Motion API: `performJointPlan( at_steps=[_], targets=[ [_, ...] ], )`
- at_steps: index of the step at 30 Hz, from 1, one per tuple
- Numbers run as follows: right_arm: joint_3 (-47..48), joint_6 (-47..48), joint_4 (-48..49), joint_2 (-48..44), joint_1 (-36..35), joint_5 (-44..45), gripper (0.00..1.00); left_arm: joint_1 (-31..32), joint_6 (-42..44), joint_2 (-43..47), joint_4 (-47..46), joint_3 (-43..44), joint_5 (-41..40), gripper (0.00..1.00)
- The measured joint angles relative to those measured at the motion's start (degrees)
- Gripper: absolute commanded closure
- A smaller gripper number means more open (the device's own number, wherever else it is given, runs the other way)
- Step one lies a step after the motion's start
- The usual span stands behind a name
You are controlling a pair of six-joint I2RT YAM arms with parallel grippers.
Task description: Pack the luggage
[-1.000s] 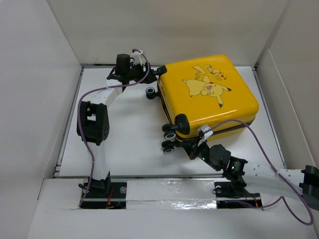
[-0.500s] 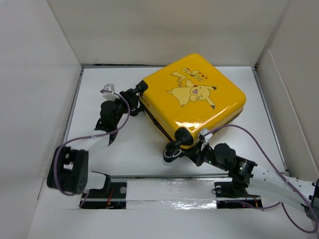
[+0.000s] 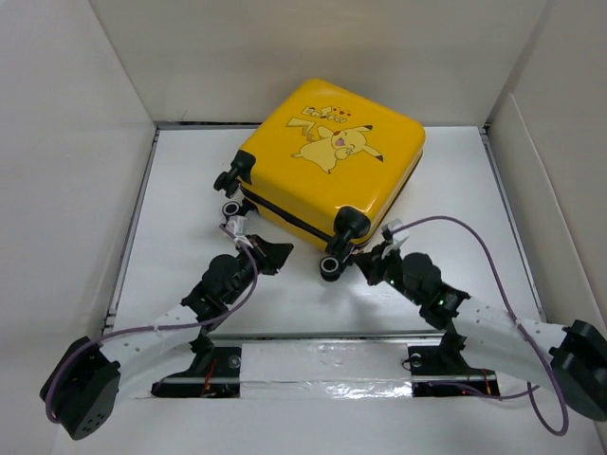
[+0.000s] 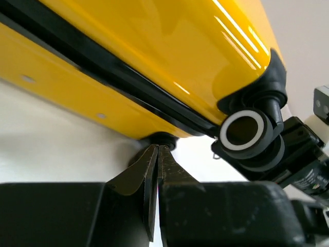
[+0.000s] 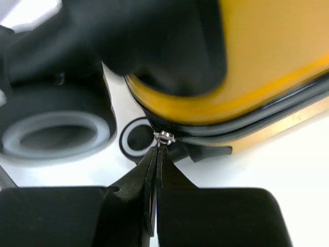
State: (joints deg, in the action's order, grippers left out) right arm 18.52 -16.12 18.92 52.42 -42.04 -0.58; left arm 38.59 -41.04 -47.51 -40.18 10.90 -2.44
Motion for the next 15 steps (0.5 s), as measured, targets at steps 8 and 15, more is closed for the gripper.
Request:
performJointPlan(
  at_steps=[8, 15],
  targets=[
    [-7.6, -6.2, 9.3, -3.8, -14.5, 14.5, 1.00, 15.4, 2.8, -8.6, -0.2, 6.9, 0.3, 0.88],
    [-7.3, -5.5, 4.2, -6.9, -8.6, 10.1, 1.00, 17.3, 6.6, -18.1, 1.4, 16.0, 3.3, 0.86]
  ],
)
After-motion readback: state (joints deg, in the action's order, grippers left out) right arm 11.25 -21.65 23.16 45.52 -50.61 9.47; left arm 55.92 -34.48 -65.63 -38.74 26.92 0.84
